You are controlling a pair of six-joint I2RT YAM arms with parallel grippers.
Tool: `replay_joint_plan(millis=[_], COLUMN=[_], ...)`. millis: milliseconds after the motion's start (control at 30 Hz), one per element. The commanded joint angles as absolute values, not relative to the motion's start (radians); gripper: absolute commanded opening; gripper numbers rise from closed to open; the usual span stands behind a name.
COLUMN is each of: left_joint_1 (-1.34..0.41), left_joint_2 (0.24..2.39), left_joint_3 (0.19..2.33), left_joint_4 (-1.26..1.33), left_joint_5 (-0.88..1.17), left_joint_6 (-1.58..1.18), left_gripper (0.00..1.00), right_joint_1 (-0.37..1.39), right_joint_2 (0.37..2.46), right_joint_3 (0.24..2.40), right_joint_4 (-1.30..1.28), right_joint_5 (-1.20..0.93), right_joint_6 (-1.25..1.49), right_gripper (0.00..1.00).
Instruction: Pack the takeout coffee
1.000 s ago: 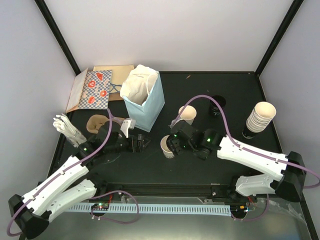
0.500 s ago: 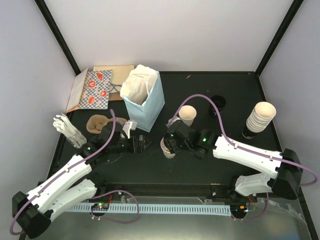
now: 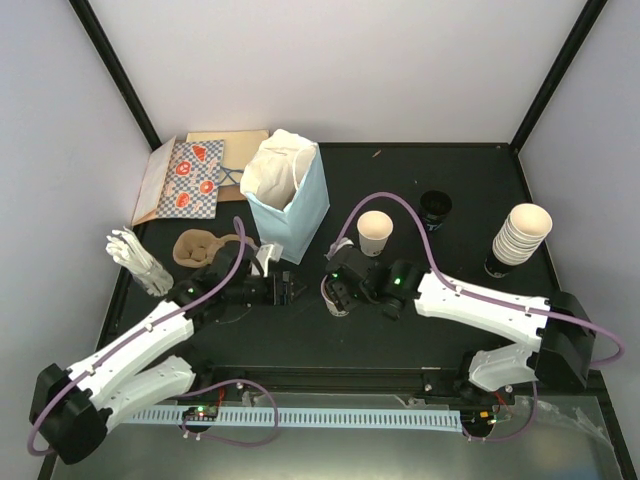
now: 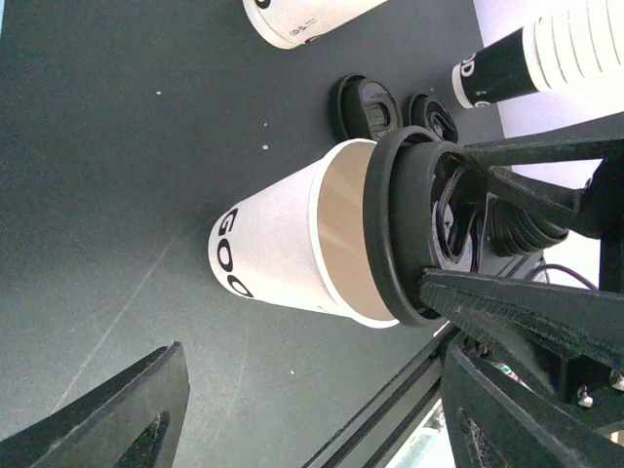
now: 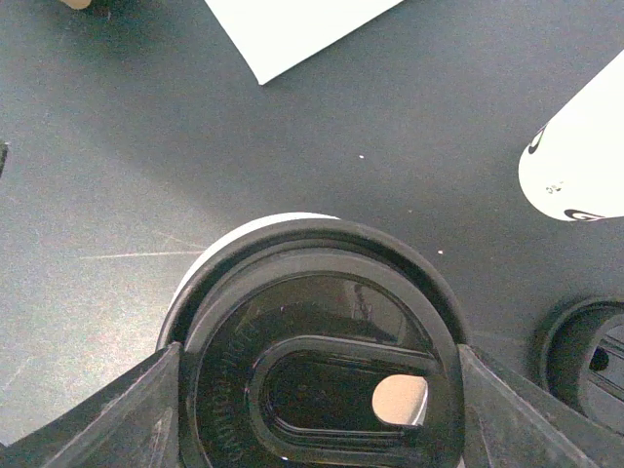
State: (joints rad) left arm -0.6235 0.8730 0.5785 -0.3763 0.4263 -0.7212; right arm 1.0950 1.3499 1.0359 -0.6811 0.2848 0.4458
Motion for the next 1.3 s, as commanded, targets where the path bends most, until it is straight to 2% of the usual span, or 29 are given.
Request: replay_joint_plan(millis=[0, 333, 1267], left_joint_1=[-0.612, -0.608, -0.585], left_joint_2=[0.906, 0.952, 1.016], left_joint_3=[0.580, 0.577, 0.539], left_joint_4=[-0.322, -0.289, -0.204], left_joint_5=[0.485, 0.515, 0.566], left_joint_6=[-0.731, -0.736, -0.745], left_gripper=[0.72, 0.67, 0.65], right_joint_1=[1.109, 1.122, 1.126], right_joint_2=[1.366, 1.392, 1.421], right_joint_3=[1.074, 1.072, 1.070], right_joint_4=[-0.690, -0.682, -0.638], right_joint_5=[0.319, 0.339, 0.305], right_joint_6=[0.437, 0.438, 0.408], right_gripper=[0.70, 0.70, 0.70])
